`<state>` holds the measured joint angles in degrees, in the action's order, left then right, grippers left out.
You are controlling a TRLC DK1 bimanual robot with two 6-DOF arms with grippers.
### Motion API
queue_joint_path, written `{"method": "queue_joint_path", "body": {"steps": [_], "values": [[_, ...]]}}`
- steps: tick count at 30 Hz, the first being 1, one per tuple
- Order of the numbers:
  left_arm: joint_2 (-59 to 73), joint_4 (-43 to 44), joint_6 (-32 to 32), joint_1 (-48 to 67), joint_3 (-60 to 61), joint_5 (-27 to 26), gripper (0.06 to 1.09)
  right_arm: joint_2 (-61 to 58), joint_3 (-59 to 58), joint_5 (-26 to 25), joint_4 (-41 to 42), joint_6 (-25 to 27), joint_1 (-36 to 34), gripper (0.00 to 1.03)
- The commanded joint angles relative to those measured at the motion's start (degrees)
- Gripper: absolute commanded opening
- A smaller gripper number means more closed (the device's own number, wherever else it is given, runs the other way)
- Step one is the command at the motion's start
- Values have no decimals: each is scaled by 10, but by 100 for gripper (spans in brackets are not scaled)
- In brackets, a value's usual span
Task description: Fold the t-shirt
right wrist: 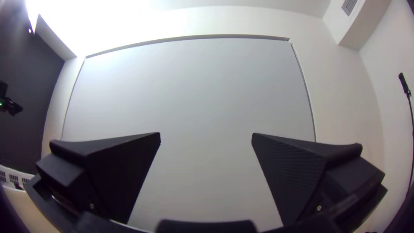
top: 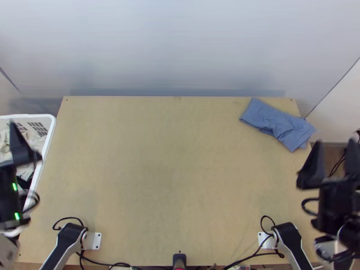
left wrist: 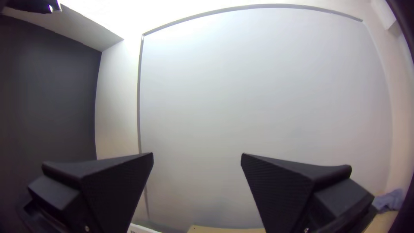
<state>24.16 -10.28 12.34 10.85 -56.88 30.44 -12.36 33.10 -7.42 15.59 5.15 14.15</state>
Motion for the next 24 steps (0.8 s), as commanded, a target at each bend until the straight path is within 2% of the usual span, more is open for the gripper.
{"method": "queue_joint_path", "body": {"steps": [1, 3, 6, 8, 10, 13, 17, 22, 24], "values": [[-248, 56, 32, 1, 245, -68, 104, 128, -135, 2, -42, -20, 18, 98], [-244, -4, -35, -13, 242, -60, 104, 128, -153, -1, -43, -52, 7, 98], [-245, -4, -74, -10, 287, -62, 104, 128, -192, 0, -41, -66, 14, 98], [-245, -4, -106, -9, 330, -78, 104, 128, -237, 0, 8, -66, 18, 98], [-245, 7, -144, -8, 382, -89, 104, 128, -285, 0, 69, -63, 20, 98], [-245, 60, -195, -7, 460, -117, 104, 128, -328, 1, 71, -62, 24, 98], [-245, 130, -231, -6, 536, -191, 104, 127, -330, 1, -26, -76, 31, 98], [-242, 123, -243, -7, 570, -212, 104, 127, -329, 2, -137, -70, 43, 98], [-237, 120, -243, -10, 569, -220, 104, 126, -328, 3, -143, -70, 44, 98]]}}
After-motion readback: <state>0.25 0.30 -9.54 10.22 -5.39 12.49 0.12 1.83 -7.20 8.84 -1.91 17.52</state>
